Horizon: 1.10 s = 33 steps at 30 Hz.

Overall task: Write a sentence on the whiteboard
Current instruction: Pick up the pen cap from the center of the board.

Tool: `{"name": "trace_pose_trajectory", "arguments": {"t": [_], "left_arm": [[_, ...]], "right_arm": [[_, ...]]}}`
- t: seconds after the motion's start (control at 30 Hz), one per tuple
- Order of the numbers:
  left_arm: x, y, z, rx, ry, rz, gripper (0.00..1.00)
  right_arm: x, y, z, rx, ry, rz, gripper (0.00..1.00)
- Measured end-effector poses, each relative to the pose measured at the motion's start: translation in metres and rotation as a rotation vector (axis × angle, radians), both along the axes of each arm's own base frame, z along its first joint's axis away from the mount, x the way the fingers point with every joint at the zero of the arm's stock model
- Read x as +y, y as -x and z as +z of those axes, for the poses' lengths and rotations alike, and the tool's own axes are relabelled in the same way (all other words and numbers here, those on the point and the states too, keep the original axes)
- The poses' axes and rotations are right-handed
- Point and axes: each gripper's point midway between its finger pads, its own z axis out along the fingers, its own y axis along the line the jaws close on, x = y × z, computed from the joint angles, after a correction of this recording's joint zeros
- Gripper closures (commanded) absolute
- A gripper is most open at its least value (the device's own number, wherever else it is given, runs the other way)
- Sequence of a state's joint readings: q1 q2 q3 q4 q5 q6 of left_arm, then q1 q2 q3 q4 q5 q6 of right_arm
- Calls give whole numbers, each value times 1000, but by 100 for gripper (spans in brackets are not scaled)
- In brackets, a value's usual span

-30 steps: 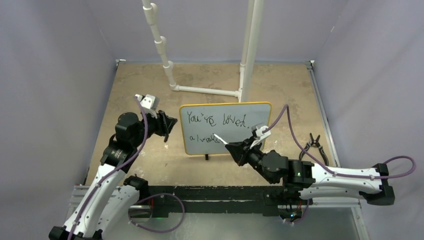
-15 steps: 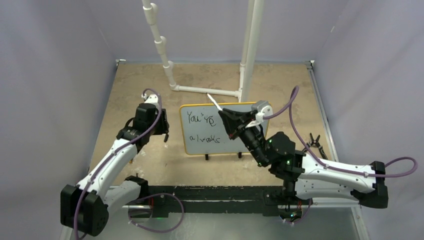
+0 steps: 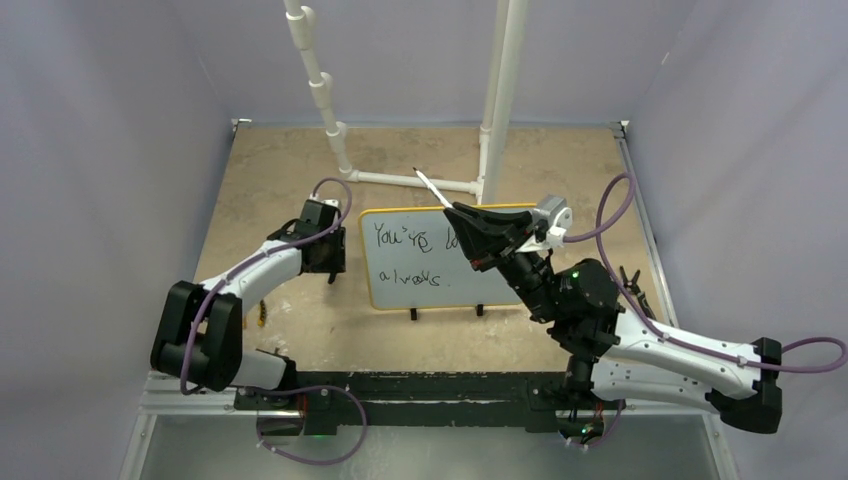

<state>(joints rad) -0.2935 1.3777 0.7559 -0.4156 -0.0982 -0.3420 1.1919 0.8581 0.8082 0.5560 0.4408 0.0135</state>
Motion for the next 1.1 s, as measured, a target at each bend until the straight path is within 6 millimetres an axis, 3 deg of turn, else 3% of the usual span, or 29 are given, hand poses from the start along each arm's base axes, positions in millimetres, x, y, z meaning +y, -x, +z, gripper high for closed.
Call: {"name": "trace_pose_trajectory", "arguments": {"t": [0.2,0.5,0.7,0.9,1.1], "left_arm": [[6,-6,-12,36,-54,1,62],[8,-8,-25,78,-89,-11,69],[6,-11,-26,84,-83,-13,81],[2,-11,-27,91,-63,-12,100],[4,-9,-22,81,-52,18,100]], "right_arm": [[-4,10,7,-29,-34,44,100],[2,13,3,-24,-37,75,100],[3,13,1,-21,-38,76,100],[3,12,-1,-16,-37,75,100],[4,11,-3,-13,-33,74,100]]}}
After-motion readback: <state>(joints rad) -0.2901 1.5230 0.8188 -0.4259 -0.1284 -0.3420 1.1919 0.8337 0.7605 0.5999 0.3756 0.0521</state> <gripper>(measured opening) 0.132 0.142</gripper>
